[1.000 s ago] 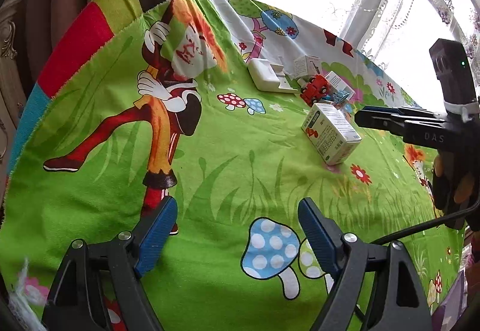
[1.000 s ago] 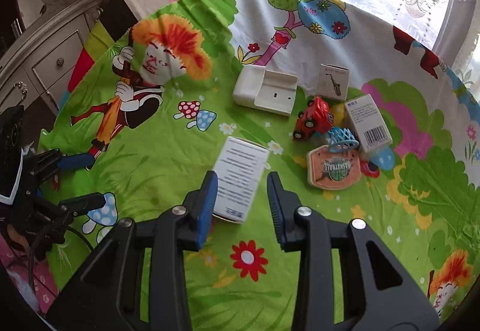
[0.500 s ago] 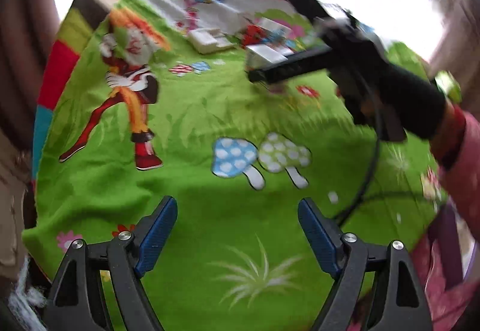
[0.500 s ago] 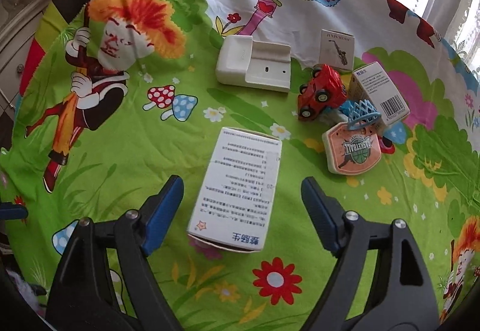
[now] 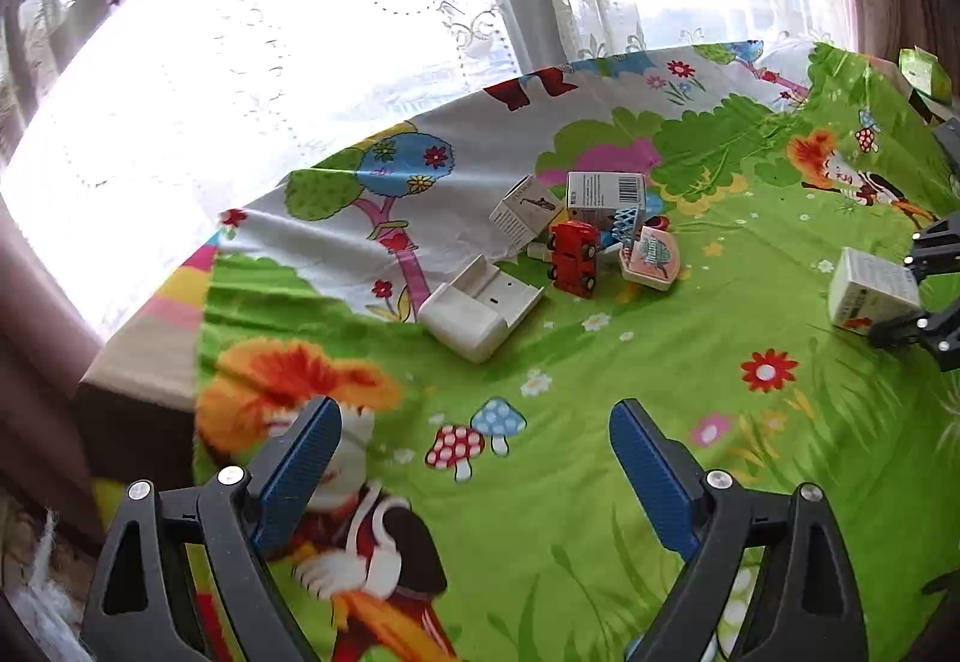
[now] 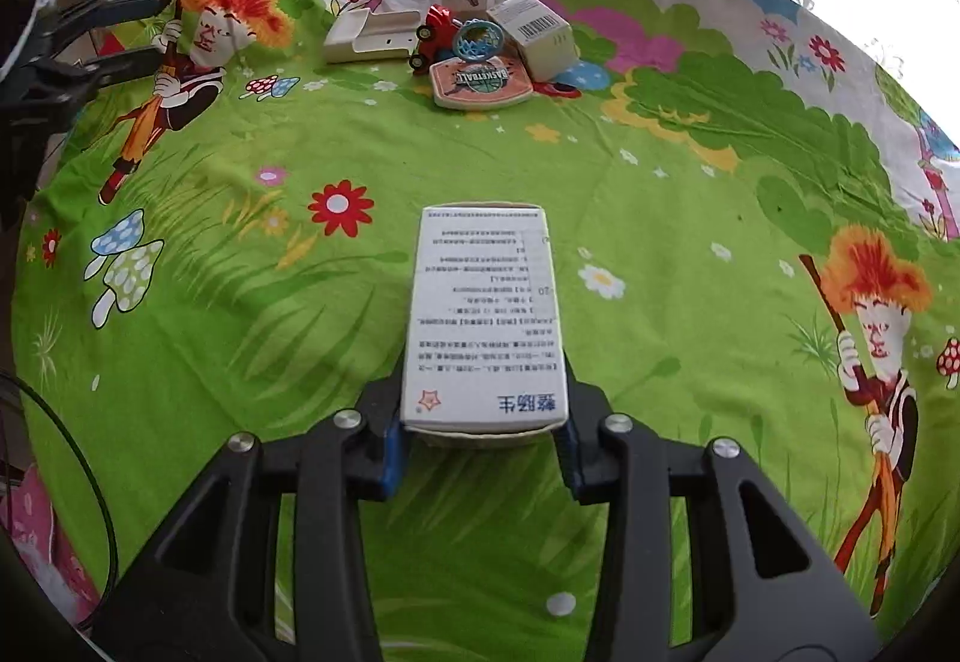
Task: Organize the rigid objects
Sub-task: 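Grasp the white medicine box with right tool while left tool grasps the white holder tray, then carry the white holder tray and medicine box over to the storage box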
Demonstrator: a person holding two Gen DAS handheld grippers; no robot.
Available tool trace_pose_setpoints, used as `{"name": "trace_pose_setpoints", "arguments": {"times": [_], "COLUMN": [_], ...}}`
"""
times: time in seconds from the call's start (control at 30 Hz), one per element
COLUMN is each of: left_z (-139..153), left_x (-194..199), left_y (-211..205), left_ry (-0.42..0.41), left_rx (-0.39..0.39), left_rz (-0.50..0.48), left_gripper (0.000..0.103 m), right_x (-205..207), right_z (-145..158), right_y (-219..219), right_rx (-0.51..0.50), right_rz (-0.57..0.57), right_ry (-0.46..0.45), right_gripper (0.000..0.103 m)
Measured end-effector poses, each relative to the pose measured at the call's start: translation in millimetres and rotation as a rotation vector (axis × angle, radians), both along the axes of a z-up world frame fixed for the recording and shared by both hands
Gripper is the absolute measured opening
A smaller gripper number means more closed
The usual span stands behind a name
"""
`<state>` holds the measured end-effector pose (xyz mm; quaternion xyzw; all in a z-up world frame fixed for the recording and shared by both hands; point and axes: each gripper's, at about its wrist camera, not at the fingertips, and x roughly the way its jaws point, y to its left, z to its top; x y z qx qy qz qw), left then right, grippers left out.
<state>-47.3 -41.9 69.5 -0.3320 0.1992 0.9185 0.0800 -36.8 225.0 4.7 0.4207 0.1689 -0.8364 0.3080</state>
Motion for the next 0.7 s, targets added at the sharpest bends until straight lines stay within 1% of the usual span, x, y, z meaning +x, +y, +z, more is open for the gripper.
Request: {"name": "trace_pose_setpoints", "arguments": {"times": [0.03, 0.1, 0.17, 0.27, 0.33, 0.4, 0.43, 0.47, 0.5, 0.53, 0.57, 0.63, 0.67, 0.7], "left_z": [-9, -30, -47, -52, -54, -61, -62, -63, -62, -62, -62, -64, -64, -64], "left_x": [-27, -78, -113, -142, -154, -160, -160, -161, -161, -159, -152, -119, -98, -75], "left_y": [-2, -8, -11, -15, -17, -16, -17, -18, -21, -24, -23, -12, -9, -8], "left_ry": [-0.042, -0.154, -0.243, -0.307, -0.344, -0.368, -0.36, -0.371, -0.393, -0.421, -0.433, -0.422, -0.452, -0.491], "left_rx": [0.003, -0.006, -0.04, -0.068, -0.068, -0.091, -0.072, -0.046, 0.008, 0.075, 0.113, 0.121, 0.176, 0.261], "left_rz": [-0.029, -0.062, -0.073, -0.109, -0.152, -0.178, -0.188, -0.187, -0.182, -0.15, -0.12, -0.075, -0.036, -0.006], "left_gripper": [0.092, 0.092, 0.092, 0.092, 0.092, 0.092, 0.091, 0.088, 0.07, 0.069, 0.068, 0.067, 0.066, 0.066], "right_x": [3, 6, 7, 8, 8, 8, 8, 8, 8, 8, 7, 7, 7, 7], "right_z": [0, -2, -2, -2, -2, -2, -2, -2, -2, -2, -2, -2, -2, -2], "right_y": [5, 7, 7, 9, 9, 10, 10, 10, 10, 11, 11, 11, 11, 11], "right_rx": [-0.004, -0.018, -0.034, -0.054, -0.055, -0.063, -0.064, -0.063, -0.062, -0.064, -0.064, -0.064, -0.063, -0.061], "right_rz": [-0.006, -0.02, -0.033, -0.04, -0.04, -0.04, -0.04, -0.04, -0.04, -0.04, -0.04, -0.04, -0.04, -0.04], "right_ry": [0.005, 0.016, 0.033, 0.038, 0.037, 0.031, 0.03, 0.031, 0.032, 0.03, 0.031, 0.032, 0.032, 0.034], "right_gripper": [0.044, 0.044, 0.044, 0.044, 0.045, 0.045, 0.045, 0.045, 0.045, 0.045, 0.045, 0.045, 0.045, 0.045]}}
